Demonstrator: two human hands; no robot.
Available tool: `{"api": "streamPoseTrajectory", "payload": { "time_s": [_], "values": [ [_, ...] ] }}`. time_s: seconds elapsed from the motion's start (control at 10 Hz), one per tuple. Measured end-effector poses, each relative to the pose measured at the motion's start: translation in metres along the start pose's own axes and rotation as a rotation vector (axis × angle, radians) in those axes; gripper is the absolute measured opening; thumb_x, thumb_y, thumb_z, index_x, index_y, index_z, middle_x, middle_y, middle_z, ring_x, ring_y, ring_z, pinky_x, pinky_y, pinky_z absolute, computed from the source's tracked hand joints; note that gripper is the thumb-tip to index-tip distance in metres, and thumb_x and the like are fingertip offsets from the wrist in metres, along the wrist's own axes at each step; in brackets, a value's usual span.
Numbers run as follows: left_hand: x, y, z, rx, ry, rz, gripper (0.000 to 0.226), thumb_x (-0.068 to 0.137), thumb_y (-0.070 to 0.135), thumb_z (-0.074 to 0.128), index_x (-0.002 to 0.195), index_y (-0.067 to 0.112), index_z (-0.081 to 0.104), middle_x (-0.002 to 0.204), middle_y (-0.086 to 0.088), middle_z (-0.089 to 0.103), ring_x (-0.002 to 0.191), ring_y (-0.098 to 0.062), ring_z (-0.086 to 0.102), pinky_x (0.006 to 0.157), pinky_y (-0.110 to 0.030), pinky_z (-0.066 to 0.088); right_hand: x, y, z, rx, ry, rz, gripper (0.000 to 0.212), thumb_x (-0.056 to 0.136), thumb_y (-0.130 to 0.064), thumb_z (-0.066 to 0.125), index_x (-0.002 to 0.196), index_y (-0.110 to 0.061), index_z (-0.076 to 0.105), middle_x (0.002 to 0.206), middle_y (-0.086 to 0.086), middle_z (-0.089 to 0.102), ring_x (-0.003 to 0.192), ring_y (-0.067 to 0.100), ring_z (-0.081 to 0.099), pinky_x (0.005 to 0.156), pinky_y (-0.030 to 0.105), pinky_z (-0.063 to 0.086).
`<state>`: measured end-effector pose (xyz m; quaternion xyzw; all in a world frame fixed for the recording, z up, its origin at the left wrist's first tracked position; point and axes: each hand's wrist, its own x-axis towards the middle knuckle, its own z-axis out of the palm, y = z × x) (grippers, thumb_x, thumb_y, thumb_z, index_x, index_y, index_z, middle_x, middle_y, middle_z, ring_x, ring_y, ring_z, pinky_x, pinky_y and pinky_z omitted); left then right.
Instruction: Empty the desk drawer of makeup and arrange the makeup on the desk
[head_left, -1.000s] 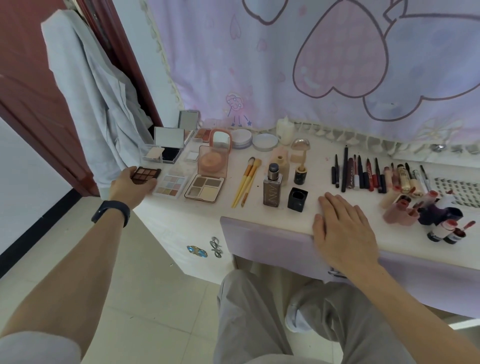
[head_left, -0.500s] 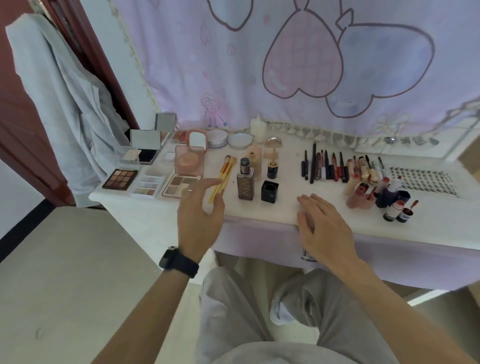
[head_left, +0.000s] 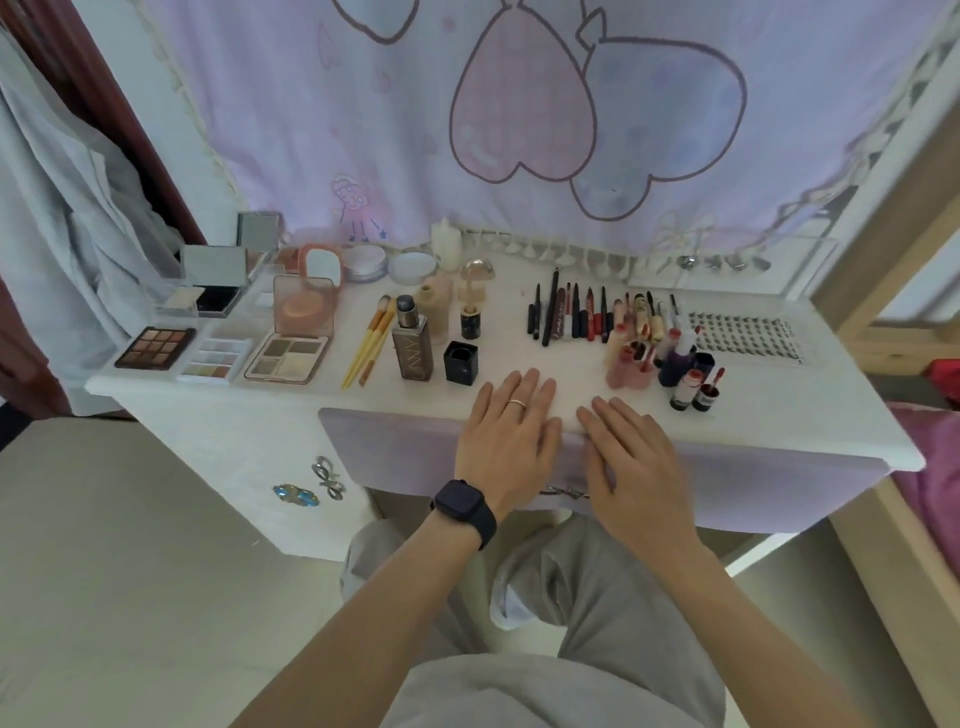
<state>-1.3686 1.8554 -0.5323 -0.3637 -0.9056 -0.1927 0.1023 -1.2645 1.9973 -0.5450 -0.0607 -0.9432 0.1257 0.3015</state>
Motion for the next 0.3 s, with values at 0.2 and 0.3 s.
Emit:
{"api": "streamPoseTrajectory", "payload": {
  "time_s": [0.2, 0.3],
  "values": [
    [-0.003, -0.003, 0.007, 0.068, 0.044, 0.021, 0.054, 0.106, 0.041, 0.024, 0.154, 0.022, 0.036, 0.160, -0.002, 0.035, 0.150, -0.020, 0.026, 0.123, -0.038, 0.009, 0.000, -0.001, -0.002, 0.055, -0.014, 0.004, 0.037, 0.101, -0.020, 0.052, 0.134, -0.010, 0.066, 0.142, 0.008, 0.061, 0.136, 0.025, 0.053, 0.115, 0.048, 0.039],
    [-0.003, -0.001, 0.003, 0.070, 0.044, 0.013, 0.056, 0.105, 0.041, 0.022, 0.152, 0.020, 0.040, 0.158, -0.003, 0.039, 0.148, -0.021, 0.031, 0.122, -0.041, 0.016, 0.014, -0.006, -0.030, 0.312, -0.155, 0.220, 0.034, 0.098, -0.014, 0.064, 0.132, -0.019, 0.067, 0.140, -0.004, 0.061, 0.135, 0.013, 0.051, 0.118, 0.039, 0.036]
  ]
}}
